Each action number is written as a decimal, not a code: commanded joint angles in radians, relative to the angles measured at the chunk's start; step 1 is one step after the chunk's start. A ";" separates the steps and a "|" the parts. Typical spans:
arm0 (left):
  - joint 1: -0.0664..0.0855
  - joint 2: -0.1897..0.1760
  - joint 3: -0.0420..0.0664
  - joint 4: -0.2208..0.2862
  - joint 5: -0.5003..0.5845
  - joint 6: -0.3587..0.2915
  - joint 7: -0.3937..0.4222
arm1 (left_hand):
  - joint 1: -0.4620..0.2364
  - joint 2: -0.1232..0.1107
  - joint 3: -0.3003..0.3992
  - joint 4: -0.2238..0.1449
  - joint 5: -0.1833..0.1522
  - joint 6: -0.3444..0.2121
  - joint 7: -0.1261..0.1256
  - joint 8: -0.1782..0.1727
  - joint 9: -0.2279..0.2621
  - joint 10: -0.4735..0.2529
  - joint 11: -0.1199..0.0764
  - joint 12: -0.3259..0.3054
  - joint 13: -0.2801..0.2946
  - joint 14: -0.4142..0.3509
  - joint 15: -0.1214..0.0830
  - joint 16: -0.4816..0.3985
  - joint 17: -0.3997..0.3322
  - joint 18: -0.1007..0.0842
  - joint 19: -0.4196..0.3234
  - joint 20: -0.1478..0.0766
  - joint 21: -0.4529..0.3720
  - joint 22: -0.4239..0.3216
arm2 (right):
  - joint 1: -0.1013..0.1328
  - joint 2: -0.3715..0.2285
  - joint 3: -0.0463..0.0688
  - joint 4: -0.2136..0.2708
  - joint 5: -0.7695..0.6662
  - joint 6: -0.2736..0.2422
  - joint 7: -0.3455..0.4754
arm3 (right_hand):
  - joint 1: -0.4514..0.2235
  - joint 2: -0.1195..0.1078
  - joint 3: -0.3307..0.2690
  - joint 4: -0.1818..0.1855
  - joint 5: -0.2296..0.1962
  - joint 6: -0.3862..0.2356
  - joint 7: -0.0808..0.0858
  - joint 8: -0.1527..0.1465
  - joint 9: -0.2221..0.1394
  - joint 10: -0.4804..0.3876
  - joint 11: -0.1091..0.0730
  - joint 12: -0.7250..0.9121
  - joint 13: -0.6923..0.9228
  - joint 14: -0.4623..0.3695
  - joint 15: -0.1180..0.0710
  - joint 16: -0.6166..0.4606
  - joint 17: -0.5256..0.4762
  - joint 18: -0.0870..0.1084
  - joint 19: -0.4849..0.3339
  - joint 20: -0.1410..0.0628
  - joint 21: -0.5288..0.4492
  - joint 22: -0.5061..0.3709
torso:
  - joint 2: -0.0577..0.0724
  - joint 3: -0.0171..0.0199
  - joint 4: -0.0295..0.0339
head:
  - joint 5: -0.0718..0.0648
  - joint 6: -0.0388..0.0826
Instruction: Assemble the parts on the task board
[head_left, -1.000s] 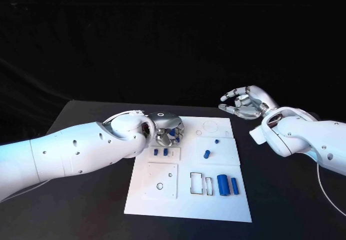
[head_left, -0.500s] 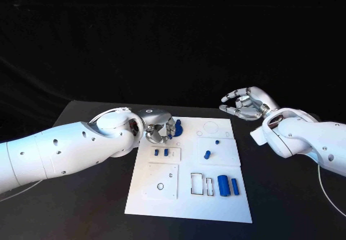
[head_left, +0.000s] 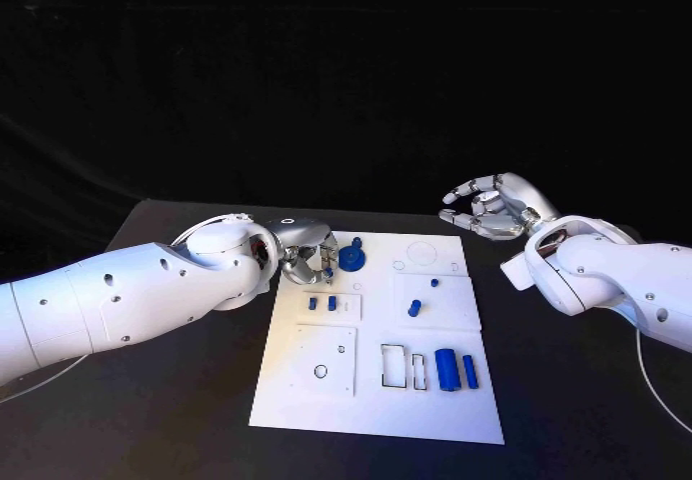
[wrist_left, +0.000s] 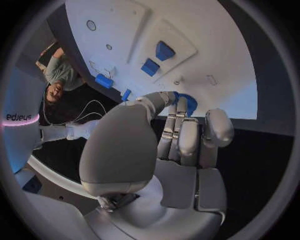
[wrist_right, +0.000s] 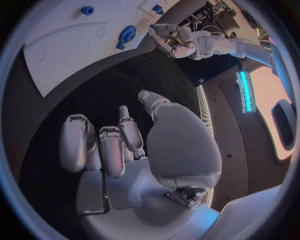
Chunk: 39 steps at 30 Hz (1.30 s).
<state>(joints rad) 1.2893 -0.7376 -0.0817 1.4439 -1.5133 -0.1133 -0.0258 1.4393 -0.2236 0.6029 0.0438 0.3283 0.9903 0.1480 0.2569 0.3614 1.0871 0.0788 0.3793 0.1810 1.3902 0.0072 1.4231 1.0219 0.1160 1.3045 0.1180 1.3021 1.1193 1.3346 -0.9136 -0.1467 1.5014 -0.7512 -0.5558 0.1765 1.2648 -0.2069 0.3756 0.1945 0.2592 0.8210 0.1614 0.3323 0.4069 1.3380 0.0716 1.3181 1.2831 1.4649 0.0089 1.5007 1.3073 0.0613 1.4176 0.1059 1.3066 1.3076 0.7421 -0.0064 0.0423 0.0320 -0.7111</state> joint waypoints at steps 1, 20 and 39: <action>0.000 0.003 -0.001 -0.003 0.012 0.027 0.001 | -0.008 0.000 -0.004 0.000 -0.006 0.005 0.001 -0.006 -0.001 0.006 0.002 -0.003 -0.001 0.004 0.001 0.003 -0.001 -0.013 0.004 -0.003 0.003 0.000 | -0.001 0.001 0.000 0.001 -0.007 0.003 0.008 | -0.009 0.005 0.004 0.004 0.005 0.001 -0.003 0.005 -0.001 -0.002 0.002 0.001 0.000 0.063 -0.009 -0.005 0.077 0.006 -0.009 0.000 -0.004 0.070 | 0.000 0.0016 -0.0005 | 0.002 -0.001; -0.004 0.019 -0.010 -0.024 0.013 0.040 0.005 | -0.011 -0.001 -0.005 0.001 -0.006 0.007 0.001 -0.007 -0.001 0.009 0.002 -0.005 -0.001 0.003 0.001 0.002 -0.005 -0.013 0.001 -0.003 0.001 -0.003 | -0.001 0.002 0.000 0.001 -0.007 0.003 0.009 | -0.009 0.005 0.004 0.004 0.005 0.001 -0.003 0.005 -0.001 -0.002 0.002 0.001 0.000 0.063 -0.009 -0.005 0.077 0.006 -0.009 0.000 -0.004 0.070 | 0.000 0.0003 -0.0001 | 0.002 -0.006; -0.006 0.021 -0.012 -0.026 0.012 0.064 -0.005 | -0.010 0.000 -0.004 0.000 -0.005 0.009 0.000 -0.008 -0.001 0.011 0.001 -0.008 -0.001 0.002 0.001 0.001 -0.008 -0.012 0.000 -0.003 0.000 -0.004 | -0.001 0.002 0.000 -0.001 -0.007 0.004 0.009 | -0.009 0.005 0.004 0.004 0.005 0.001 -0.003 0.005 -0.001 -0.002 0.002 0.001 0.000 0.063 -0.009 -0.005 0.077 0.006 -0.009 0.000 -0.004 0.070 | 0.000 0.0004 0.0000 | 0.001 -0.008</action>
<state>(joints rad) 1.2833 -0.7187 -0.0941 1.4164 -1.5060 -0.0703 -0.0283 1.4393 -0.2237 0.6028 0.0439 0.3283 0.9902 0.1480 0.2529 0.3610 1.0928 0.0798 0.3745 0.1807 1.3901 0.0073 1.4231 1.0150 0.1162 1.3044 0.1180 1.3021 1.1162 1.3343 -0.9119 -0.1467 1.5003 -0.7512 -0.5560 0.1772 1.2648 -0.2069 0.3756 0.1945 0.2592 0.8210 0.1614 0.3323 0.4070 1.3380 0.0716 1.3181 1.2827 1.4649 0.0089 1.5007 1.3080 0.0614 1.4176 0.1059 1.3066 1.3081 0.7417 -0.0059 0.0422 0.0338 -0.7186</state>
